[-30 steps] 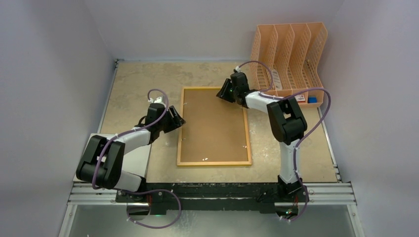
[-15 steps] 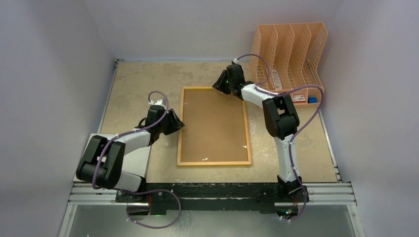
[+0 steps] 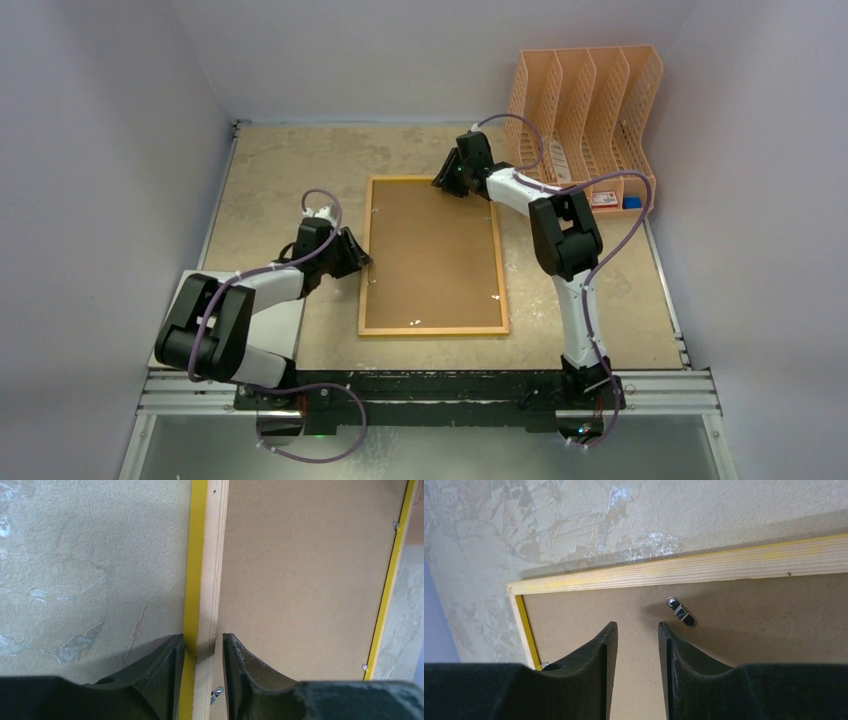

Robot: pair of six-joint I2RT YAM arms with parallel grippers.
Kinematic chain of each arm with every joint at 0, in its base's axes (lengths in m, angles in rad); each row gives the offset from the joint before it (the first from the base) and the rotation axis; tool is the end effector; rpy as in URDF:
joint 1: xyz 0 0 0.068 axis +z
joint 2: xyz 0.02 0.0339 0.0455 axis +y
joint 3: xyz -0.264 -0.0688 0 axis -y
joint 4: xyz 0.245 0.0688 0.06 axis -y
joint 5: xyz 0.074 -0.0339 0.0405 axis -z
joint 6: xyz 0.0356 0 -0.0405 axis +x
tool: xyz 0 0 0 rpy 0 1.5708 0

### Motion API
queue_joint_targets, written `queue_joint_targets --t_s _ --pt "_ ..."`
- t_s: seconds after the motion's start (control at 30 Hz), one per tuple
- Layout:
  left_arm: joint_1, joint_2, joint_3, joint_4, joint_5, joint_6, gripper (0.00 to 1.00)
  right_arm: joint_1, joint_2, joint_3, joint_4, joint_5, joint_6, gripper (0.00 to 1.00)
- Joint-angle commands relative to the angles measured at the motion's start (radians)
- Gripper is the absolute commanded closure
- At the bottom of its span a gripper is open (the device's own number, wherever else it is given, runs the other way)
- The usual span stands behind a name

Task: Put the photo into the frame
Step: Install the photo frame at the center of the board.

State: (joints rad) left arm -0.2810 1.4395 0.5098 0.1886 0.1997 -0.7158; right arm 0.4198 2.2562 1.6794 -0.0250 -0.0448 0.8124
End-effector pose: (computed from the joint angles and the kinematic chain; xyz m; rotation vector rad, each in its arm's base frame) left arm 0.2482 -0.0790 0.1412 -0.4154 2.3731 -0.7185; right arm 0.4701 0.2116 0.1725 0.4167 2.2329 0.7324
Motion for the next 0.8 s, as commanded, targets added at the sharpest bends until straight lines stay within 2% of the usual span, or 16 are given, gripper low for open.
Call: queue_joint_targets --t_s 0.0,0.3,0.57,0.77 --pt "0.002 -0.020 -0.025 0.014 0.024 0.012 0.66 -0.003 -0.003 0.018 -0.045 0.002 0.015 0.62" --pt "0.002 -0.024 -0.010 -0.038 -0.014 0.024 0.76 -0.025 0.019 0.052 -0.130 0.051 0.057 0.64" --pt "0.002 -0.018 -0.004 -0.039 -0.014 0.007 0.78 -0.036 0.058 0.099 -0.131 0.055 0.051 0.65" --pt "0.002 -0.008 0.013 -0.059 0.010 0.013 0.79 -0.036 0.061 0.108 -0.135 0.110 0.074 0.72"
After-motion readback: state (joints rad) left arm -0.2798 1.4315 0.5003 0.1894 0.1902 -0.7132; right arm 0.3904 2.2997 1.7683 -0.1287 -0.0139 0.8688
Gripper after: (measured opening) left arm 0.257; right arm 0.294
